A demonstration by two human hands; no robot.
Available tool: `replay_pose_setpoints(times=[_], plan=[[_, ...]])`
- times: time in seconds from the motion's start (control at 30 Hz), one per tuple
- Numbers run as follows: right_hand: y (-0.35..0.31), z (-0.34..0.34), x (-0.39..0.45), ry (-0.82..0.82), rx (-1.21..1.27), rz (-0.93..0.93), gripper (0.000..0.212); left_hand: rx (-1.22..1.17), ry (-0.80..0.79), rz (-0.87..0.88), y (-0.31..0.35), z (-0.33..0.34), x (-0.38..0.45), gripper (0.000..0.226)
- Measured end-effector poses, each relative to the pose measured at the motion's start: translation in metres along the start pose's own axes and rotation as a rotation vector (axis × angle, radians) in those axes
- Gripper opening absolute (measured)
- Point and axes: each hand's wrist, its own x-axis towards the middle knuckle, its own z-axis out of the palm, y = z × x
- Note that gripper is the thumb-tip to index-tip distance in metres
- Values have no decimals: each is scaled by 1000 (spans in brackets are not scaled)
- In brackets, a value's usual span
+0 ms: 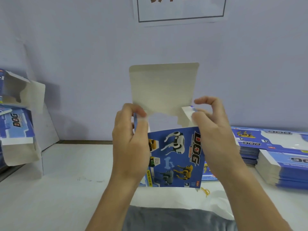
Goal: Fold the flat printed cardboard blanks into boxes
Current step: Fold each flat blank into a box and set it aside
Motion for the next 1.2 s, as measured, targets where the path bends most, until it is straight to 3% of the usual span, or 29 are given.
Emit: replay_pose_setpoints(times=[0.1, 0.2, 0.4, 0.53, 0.6, 0.8, 0.93, 1.2], plan=[[2, 2, 1, 18, -41, -8, 53, -118, -12, -6, 1, 1, -3, 45], [2, 1, 2, -6, -81, -22, 57, -77, -43, 24, 0, 0, -4, 65], [4, 4, 1, 39, -42, -67, 26, -133, 23, 111, 2, 3, -2, 22], [7, -1, -2, -109, 279, 0, 43, -339, 12, 20, 2, 3, -5, 49], [5, -4, -4, -192, 390, 43, 53, -332, 2, -23, 3, 1, -5, 56], [6, -1, -4, -230, 82, -99, 34, -308, -92, 19, 1, -4, -3, 17], [5, -2, -3, -258, 137, -150, 17, -265, -80, 69, -2, -8, -2, 22], [6, -13, 1, -268, 220, -109, 16, -132, -118, 92, -3, -10, -2, 28]])
